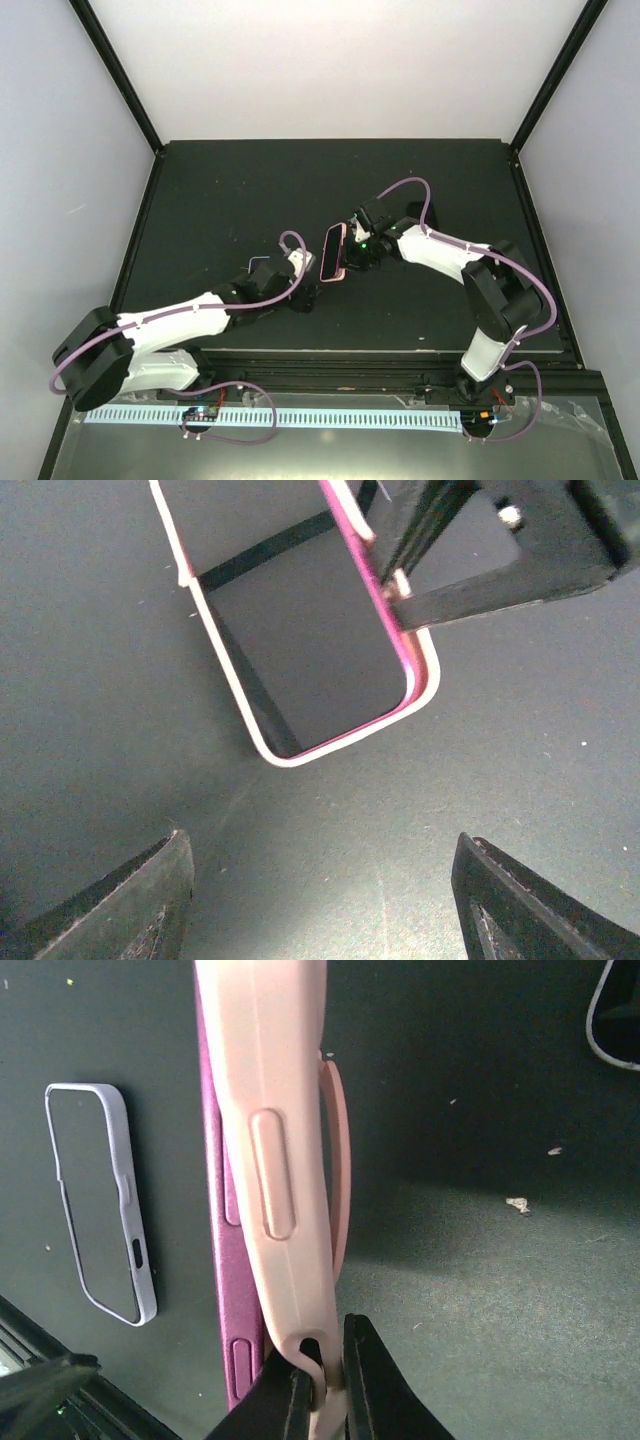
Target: Take the phone out of the phone case
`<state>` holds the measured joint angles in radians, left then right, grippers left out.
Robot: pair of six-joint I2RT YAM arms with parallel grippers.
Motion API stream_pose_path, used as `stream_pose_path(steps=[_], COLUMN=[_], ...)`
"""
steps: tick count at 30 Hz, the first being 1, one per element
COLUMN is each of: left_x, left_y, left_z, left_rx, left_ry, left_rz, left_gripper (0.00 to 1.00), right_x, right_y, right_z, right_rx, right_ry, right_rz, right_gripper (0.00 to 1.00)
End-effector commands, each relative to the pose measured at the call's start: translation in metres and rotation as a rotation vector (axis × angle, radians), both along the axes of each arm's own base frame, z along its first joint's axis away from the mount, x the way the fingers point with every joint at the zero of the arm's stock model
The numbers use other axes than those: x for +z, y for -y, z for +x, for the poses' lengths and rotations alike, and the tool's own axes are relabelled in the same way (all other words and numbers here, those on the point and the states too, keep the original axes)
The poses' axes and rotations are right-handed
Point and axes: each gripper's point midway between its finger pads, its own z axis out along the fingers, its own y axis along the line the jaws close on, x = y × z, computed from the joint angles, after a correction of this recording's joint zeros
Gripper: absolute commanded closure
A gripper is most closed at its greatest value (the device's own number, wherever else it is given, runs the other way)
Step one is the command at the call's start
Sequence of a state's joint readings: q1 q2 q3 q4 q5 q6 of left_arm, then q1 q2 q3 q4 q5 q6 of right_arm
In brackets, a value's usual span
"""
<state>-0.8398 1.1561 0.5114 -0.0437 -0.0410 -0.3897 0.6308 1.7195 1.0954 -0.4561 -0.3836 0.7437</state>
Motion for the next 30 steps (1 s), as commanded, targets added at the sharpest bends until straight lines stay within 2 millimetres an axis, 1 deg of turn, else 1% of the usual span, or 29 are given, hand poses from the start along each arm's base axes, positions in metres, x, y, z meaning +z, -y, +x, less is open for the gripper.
stream_pose_path(steps=[1, 3, 5, 6, 7, 10, 13, 18, 22, 25, 28, 30], left_x=[0.026, 0.022, 0.024, 0.016, 0.012, 0.008, -0.001, -0.013, -0.022, -0.026, -0.029, -0.031], left_y=[0.028, 0.031, 0.034, 0.035, 0.036, 0.036, 0.04, 0.042, 0.037, 0.033, 0.03, 0.024], left_z=[0.014, 0.017, 0.019, 0.02, 0.022, 0.032, 0.041, 0.05, 0.057, 0.06, 0.06, 0.062], left_rx=[-0.05, -0.044, -0.044, -0.045, -0.044, -0.016, -0.004, 0.022, 0.063, 0.082, 0.084, 0.106], left_ry=[0.097, 0.086, 0.095, 0.088, 0.091, 0.098, 0.087, 0.079, 0.079, 0.086, 0.093, 0.103], left_rz=[-0.018, 0.011, 0.018, 0.036, 0.046, 0.09, 0.139, 0.182, 0.225, 0.248, 0.267, 0.292], left_gripper=[0.28, 0.28, 0.29, 0.29, 0.29, 0.31, 0.33, 0.36, 0.42, 0.42, 0.41, 0.41], right_x=[0.005, 0.005, 0.005, 0.004, 0.002, 0.0, 0.0, -0.003, -0.004, -0.004, -0.002, -0.001], right_y=[-0.008, -0.009, -0.01, -0.011, -0.011, -0.013, -0.016, -0.019, -0.017, -0.018, -0.023, -0.026], right_z=[0.01, 0.013, 0.014, 0.014, 0.015, 0.019, 0.022, 0.02, 0.017, 0.016, 0.011, 0.007], right_rx=[-0.024, -0.024, -0.024, -0.022, -0.02, -0.022, -0.016, -0.013, -0.008, -0.006, 0.005, 0.012], right_ry=[0.009, 0.012, 0.012, 0.01, 0.008, 0.007, 0.0, -0.023, -0.026, -0.034, -0.054, -0.067], right_rz=[0.024, 0.018, 0.02, 0.017, 0.015, 0.007, 0.008, 0.019, 0.018, 0.027, 0.068, 0.092], right_gripper=[0.99, 0.99, 0.99, 0.99, 0.99, 0.99, 0.99, 0.99, 0.99, 0.99, 0.99, 0.99])
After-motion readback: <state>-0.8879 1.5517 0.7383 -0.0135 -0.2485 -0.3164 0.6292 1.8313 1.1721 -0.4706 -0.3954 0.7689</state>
